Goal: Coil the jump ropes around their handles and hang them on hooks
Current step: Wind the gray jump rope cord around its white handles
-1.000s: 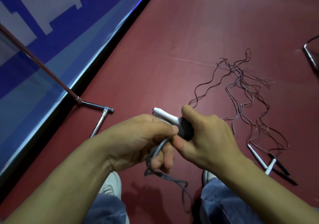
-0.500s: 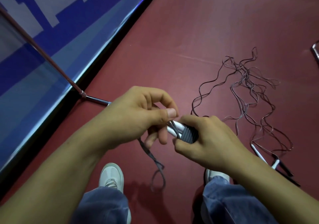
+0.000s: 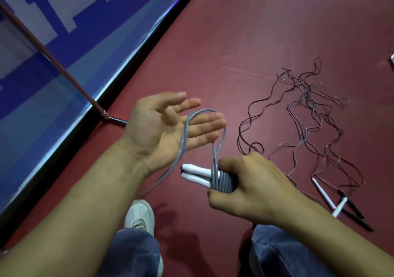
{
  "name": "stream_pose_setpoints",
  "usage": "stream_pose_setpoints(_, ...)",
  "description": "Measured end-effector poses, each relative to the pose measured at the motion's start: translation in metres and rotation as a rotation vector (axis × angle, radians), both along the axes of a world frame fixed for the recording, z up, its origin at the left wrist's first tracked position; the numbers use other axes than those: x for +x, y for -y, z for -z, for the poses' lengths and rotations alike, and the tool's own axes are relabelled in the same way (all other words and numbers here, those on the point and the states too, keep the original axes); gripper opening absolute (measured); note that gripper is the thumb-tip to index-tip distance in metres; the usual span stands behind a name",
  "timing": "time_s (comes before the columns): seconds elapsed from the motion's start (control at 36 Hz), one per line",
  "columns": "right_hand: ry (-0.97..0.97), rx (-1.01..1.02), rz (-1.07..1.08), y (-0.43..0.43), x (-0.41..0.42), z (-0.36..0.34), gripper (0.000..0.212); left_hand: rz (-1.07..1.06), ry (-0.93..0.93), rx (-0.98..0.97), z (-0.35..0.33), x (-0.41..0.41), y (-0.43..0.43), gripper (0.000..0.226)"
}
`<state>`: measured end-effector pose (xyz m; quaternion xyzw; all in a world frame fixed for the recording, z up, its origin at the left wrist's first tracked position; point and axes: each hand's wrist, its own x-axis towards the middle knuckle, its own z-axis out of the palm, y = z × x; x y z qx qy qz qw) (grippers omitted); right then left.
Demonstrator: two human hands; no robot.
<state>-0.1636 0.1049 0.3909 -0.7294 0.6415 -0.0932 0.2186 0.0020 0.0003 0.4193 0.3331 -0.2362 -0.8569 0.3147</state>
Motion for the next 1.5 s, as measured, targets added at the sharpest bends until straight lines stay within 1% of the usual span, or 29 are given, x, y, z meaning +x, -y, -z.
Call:
stream_pose_setpoints(0.03,0.016,0.02,-0.001,0.0,0.0,-0.002,0.022,0.013,0.179,-0.097,0.003,0.0,0.001,0.038)
stream_pose_setpoints(0.06,0.038,0.049,0.001,0.0,0.0,-0.005,0.021,0.015,0.401,-0.223,0.007,-0.001,0.003,0.032)
stream_pose_setpoints(0.11,0.097,0.103,0.006,0.0,-0.001,-0.009,0.021,0.031,0.891,-0.522,0.022,0.0,0.006,0.026)
stream_pose_setpoints(0.17,0.176,0.164,0.013,0.003,-0.003,-0.01,0.026,0.111,1.379,-0.863,0.038,0.006,0.008,0.031)
stream_pose_setpoints(0.19,0.249,0.224,0.023,0.004,-0.004,-0.012,0.029,0.127,1.505,-0.98,0.043,0.009,0.008,0.038)
stream_pose_setpoints(0.22,0.354,0.298,0.041,0.005,-0.005,-0.014,0.029,0.111,1.496,-1.049,0.046,0.01,0.007,0.043)
stream_pose_setpoints(0.25,0.462,0.375,0.059,0.006,-0.007,-0.015,0.027,0.097,1.403,-1.1,0.046,0.011,0.006,0.045)
stream_pose_setpoints(0.31,0.603,0.479,0.076,0.01,-0.011,-0.018,0.023,0.099,1.111,-1.193,0.041,0.01,0.004,0.043)
stream_pose_setpoints(0.36,0.687,0.55,0.081,0.012,-0.015,-0.022,0.025,0.148,0.885,-1.232,0.03,0.006,-0.001,0.052)
stream_pose_setpoints(0.44,0.775,0.635,0.057,0.014,-0.021,-0.028,0.024,0.259,0.656,-1.194,0.015,0.002,-0.009,0.055)
stream_pose_setpoints(0.5,0.81,0.69,0.033,0.015,-0.025,-0.029,0.026,0.384,0.525,-1.086,0.007,0.003,-0.013,0.057)
stream_pose_setpoints(0.53,0.823,0.716,0.022,0.015,-0.027,-0.03,0.027,0.444,0.496,-1.054,0.004,0.004,-0.013,0.057)
stream_pose_setpoints(0.61,0.847,0.786,-0.005,0.016,-0.031,-0.032,0.035,0.577,0.519,-1.056,0.005,0.008,-0.011,0.054)
stream_pose_setpoints(0.69,0.872,0.841,-0.036,0.015,-0.032,-0.035,0.039,0.591,0.519,-0.973,0.012,0.007,-0.011,0.048)
stream_pose_setpoints(0.75,0.89,0.845,-0.069,0.014,-0.03,-0.036,0.031,0.574,0.572,-0.939,0.017,0.005,-0.011,0.045)
stream_pose_setpoints(0.81,0.913,0.826,-0.088,0.013,-0.029,-0.038,0.021,0.562,0.619,-0.93,0.02,0.004,-0.011,0.032)
stream_pose_setpoints(0.83,0.923,0.809,-0.093,0.013,-0.029,-0.038,0.02,0.546,0.616,-0.903,0.022,0.004,-0.012,0.026)
stream_pose_setpoints(0.94,0.907,0.734,-0.095,0.012,-0.033,-0.039,0.033,0.447,0.519,-0.692,0.025,0.008,-0.01,0.022)
stream_pose_setpoints(0.97,0.9,0.711,-0.092,0.012,-0.034,-0.039,0.034,0.445,0.474,-0.612,0.025,0.011,-0.008,0.018)
stream_pose_setpoints(1.03,0.889,0.662,-0.084,0.009,-0.035,-0.04,0.028,0.483,0.336,-0.443,0.026,0.018,-0.004,0.007)
stream_pose_setpoints(1.06,0.876,0.634,-0.084,0.008,-0.035,-0.042,0.023,0.515,0.256,-0.382,0.027,0.022,-0.002,0.01)
stream_pose_setpoints(1.11,0.84,0.573,-0.092,0.005,-0.034,-0.043,0.017,0.569,0.114,-0.316,0.031,0.027,-0.001,0.029)
stream_pose_setpoints(1.14,0.824,0.548,-0.098,0.004,-0.034,-0.043,0.015,0.58,0.082,-0.307,0.034,0.028,-0.001,0.036)
stream_pose_setpoints(1.25,0.792,0.503,-0.122,0.0,-0.033,-0.044,0.02,0.645,0.086,-0.312,0.043,0.028,-0.001,0.055)
stream_pose_setpoints(1.31,0.788,0.5,-0.134,-0.002,-0.035,-0.044,0.021,0.635,0.064,-0.287,0.045,0.029,-0.001,0.06)
stream_pose_setpoints(1.36,0.782,0.494,-0.142,-0.004,-0.037,-0.044,0.019,0.56,0.1,-0.264,0.048,0.031,0.003,0.06)
stream_pose_setpoints(1.42,0.765,0.477,-0.148,-0.006,-0.037,-0.044,0.018,0.496,0.209,-0.267,0.049,0.027,0.004,0.057)
stream_pose_setpoints(1.5,0.712,0.391,-0.128,-0.009,-0.031,-0.039,0.023,0.479,0.532,-0.406,0.051,0.012,-0.002,0.051)
